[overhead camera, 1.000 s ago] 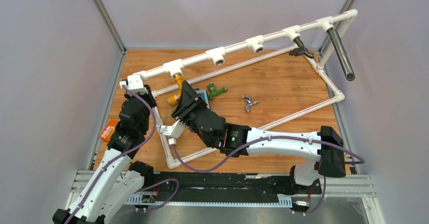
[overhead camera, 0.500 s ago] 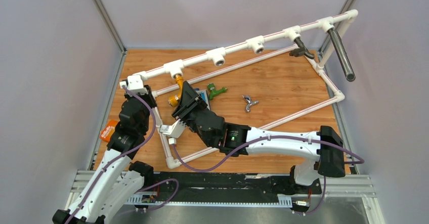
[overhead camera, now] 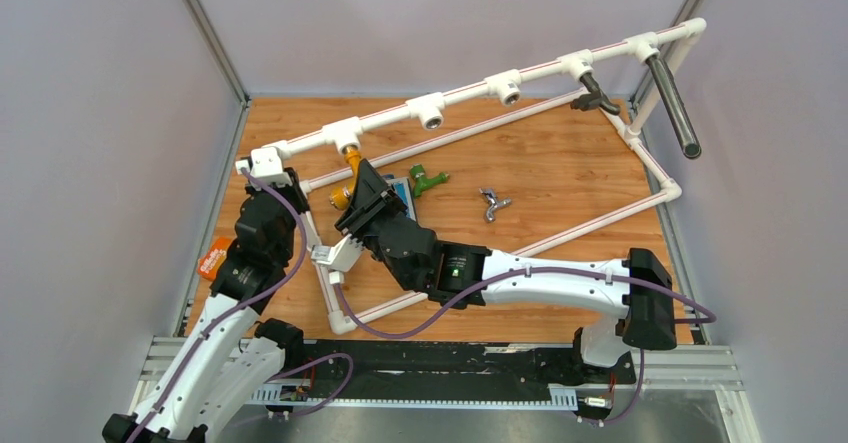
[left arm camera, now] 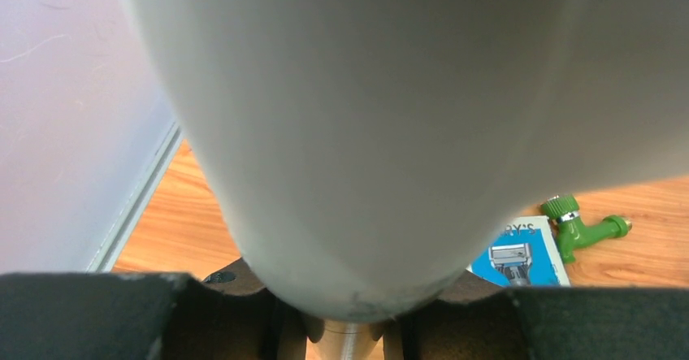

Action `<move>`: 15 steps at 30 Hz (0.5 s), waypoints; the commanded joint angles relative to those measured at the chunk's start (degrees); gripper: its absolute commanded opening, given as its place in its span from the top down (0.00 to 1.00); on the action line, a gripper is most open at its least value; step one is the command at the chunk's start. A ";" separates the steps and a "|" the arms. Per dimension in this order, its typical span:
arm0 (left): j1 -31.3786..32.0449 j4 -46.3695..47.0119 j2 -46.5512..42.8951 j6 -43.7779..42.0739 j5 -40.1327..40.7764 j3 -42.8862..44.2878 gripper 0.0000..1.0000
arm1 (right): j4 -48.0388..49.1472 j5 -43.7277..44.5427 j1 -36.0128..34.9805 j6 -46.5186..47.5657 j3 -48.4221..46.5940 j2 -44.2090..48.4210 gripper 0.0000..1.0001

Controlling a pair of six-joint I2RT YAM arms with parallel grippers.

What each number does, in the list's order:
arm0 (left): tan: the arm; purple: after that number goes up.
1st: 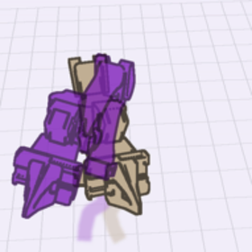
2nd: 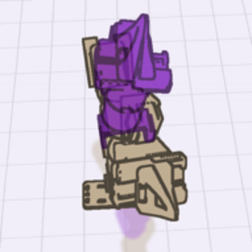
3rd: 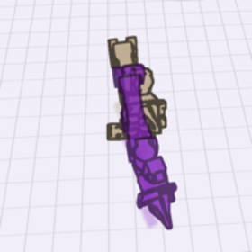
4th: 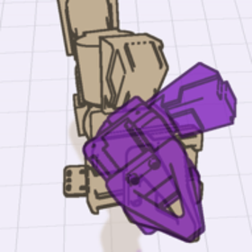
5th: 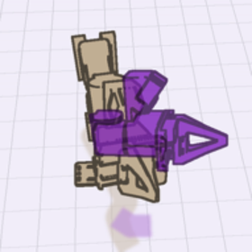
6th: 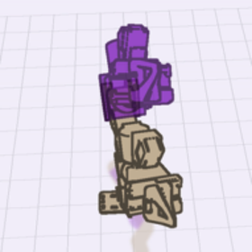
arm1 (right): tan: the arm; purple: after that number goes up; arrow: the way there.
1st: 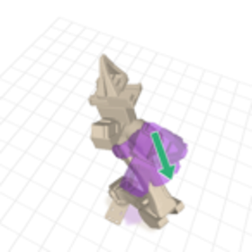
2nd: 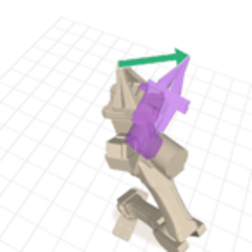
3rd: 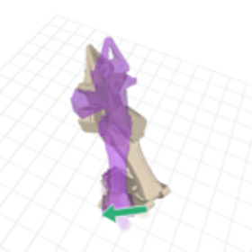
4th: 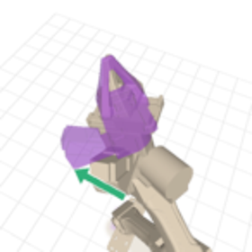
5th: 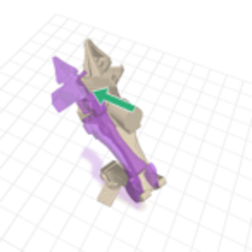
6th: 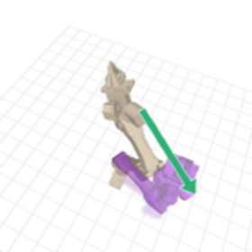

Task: Install the water faucets

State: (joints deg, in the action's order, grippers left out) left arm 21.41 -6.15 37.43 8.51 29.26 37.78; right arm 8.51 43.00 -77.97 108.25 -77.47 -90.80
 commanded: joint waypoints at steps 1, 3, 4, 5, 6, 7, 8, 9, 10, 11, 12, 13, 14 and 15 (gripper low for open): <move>1.62 -10.02 -2.27 3.88 -2.27 0.19 1.00 | -4.20 0.59 1.16 -3.64 -4.70 -1.83 1.00; 1.62 -10.02 -3.59 3.62 -2.54 -0.33 1.00 | -5.52 -0.20 1.25 -6.54 -5.76 -1.92 1.00; 1.62 -9.93 -4.38 3.62 -2.88 -0.43 1.00 | -6.31 -0.72 1.33 -8.38 -6.02 -1.83 1.00; 1.62 -9.76 -4.73 3.62 -2.80 -0.95 1.00 | -6.75 -0.99 1.42 -10.14 -6.20 -1.83 1.00; 1.62 -9.58 -5.34 3.62 -3.24 -1.21 1.00 | -7.02 -1.17 1.42 -11.64 -6.37 -1.92 1.00; 1.62 -9.06 -5.61 3.70 -3.33 -1.74 1.00 | -7.37 -1.43 1.51 -13.05 -6.46 -1.92 1.00; 1.62 -8.97 -5.96 3.96 -3.68 -2.18 1.00 | -7.54 -1.52 1.68 -14.02 -6.55 -2.09 1.00; 1.62 -8.79 -5.97 4.14 -4.03 -2.10 1.00 | -7.63 -1.69 1.77 -15.25 -6.55 -2.18 1.00; 1.62 -8.88 -5.88 4.32 -4.20 -2.10 1.00 | -7.72 -2.04 1.77 -16.39 -6.64 -2.18 1.00; 1.71 -8.88 -5.79 4.41 -4.38 -2.10 1.00 | -7.90 -2.48 1.77 -17.79 -6.73 -2.18 1.00; 1.62 -8.88 -5.79 4.41 -4.47 -2.10 1.00 | -7.99 -3.01 1.77 -19.20 -6.64 -2.27 1.00; 1.62 -8.88 -5.70 4.32 -4.38 -2.10 1.00 | -8.07 -3.27 1.77 -20.08 -6.64 -2.45 1.00; 1.62 -8.88 -5.88 4.14 -4.12 -2.18 1.00 | -8.25 -3.45 1.77 -20.88 -6.55 -2.62 1.00; 1.62 -8.96 -5.88 4.06 -4.03 -2.18 1.00 | -8.34 -3.45 1.77 -21.49 -6.55 -2.80 1.00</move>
State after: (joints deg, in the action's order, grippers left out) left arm 21.58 -8.47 33.58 8.62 28.60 36.86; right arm 1.04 41.01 -78.89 94.30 -82.02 -91.11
